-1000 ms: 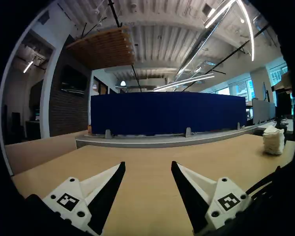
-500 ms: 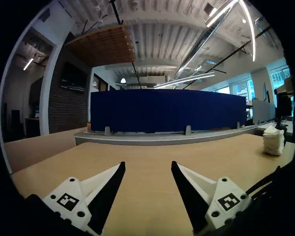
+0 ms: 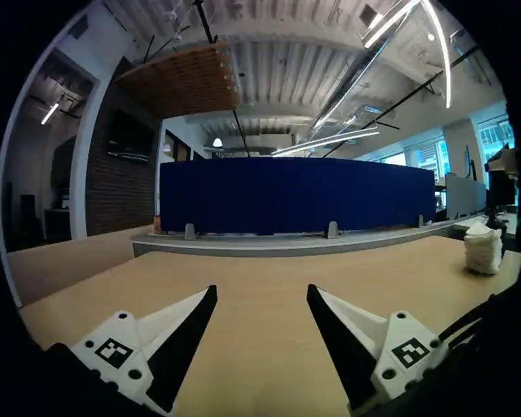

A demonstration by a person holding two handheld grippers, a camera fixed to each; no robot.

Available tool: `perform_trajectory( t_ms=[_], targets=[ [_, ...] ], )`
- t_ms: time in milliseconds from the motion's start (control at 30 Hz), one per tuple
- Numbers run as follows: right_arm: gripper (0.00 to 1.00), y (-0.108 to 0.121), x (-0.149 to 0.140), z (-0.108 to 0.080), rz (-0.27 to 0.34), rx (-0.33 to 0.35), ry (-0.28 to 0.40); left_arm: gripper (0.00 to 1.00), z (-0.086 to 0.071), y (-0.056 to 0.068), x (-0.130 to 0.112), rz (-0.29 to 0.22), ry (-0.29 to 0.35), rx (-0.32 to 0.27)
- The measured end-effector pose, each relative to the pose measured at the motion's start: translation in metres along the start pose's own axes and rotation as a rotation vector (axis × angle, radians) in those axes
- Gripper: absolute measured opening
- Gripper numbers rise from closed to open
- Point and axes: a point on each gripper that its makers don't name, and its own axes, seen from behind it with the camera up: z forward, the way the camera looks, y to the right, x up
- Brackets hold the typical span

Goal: Fold towel

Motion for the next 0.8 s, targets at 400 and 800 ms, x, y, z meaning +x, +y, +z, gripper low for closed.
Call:
perform_trajectory(
  t_ms=[400,800],
  targets=[
    [0.96,0.017,-0.043,0.025,0.028,0.018,0.026,0.96,-0.001,0.001,0.000,0.000,0.000,0.000],
    [0.96,0.029,-0.090,0.042,0.058,0.033,0.023,0.96,-0.002,0.001,0.000,-0.001,0.000,0.000]
  ],
)
